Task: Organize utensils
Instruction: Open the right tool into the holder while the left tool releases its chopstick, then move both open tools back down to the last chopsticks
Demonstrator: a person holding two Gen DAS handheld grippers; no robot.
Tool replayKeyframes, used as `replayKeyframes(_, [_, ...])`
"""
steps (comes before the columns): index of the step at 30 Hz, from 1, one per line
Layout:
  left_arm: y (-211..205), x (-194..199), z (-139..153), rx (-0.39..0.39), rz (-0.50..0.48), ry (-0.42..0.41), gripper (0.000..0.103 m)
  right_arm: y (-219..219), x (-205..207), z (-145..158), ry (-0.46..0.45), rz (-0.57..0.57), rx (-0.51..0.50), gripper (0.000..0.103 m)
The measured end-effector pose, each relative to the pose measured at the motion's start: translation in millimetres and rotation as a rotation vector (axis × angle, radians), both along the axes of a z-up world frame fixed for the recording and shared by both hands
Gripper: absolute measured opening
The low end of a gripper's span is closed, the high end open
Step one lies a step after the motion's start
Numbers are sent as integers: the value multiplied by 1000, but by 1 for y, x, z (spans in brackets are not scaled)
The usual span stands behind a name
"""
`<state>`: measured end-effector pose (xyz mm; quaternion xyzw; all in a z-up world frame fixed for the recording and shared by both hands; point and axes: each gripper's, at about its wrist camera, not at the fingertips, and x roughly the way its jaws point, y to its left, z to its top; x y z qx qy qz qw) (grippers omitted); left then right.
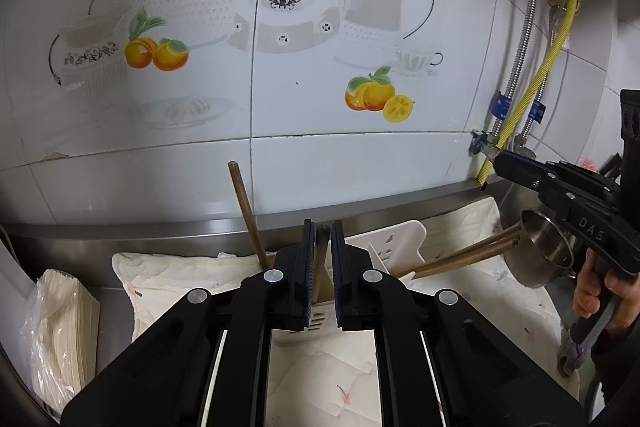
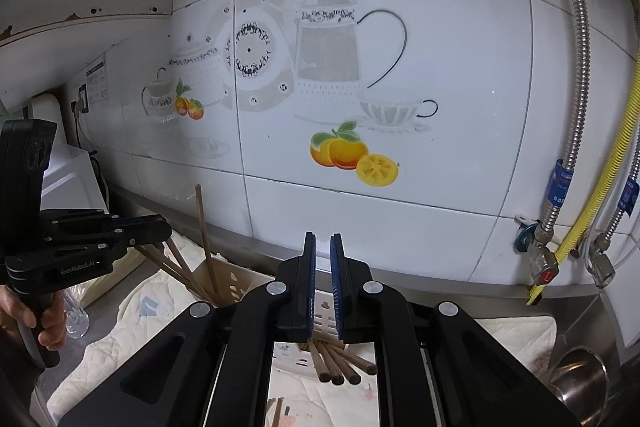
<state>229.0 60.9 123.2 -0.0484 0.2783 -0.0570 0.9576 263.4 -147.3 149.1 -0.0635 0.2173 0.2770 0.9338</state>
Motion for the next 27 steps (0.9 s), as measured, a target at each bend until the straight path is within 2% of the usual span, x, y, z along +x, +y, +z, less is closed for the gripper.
replayKeyframes(5, [1, -15, 3, -1, 9, -17, 21, -6, -16, 6, -24, 6, 13, 14])
replayKeyframes(9, [-2, -29, 2, 7, 9, -31, 24, -11, -35, 7, -49, 15, 25, 19])
replayKeyframes(11, [-4, -38, 0, 12, 12, -36, 32, -15, -47, 5, -54, 23, 37, 19])
replayKeyframes(16, [-9, -58, -10, 19, 21, -39, 41, -23, -73, -4, -53, 37, 45, 24])
replayKeyframes(23, [-16, -89, -32, 5, 28, -29, 52, -32, -106, -39, -4, 53, 24, 29])
replayKeyframes(27, [-19, -104, -48, 10, 39, -10, 53, -35, -123, -67, 25, 49, -14, 29])
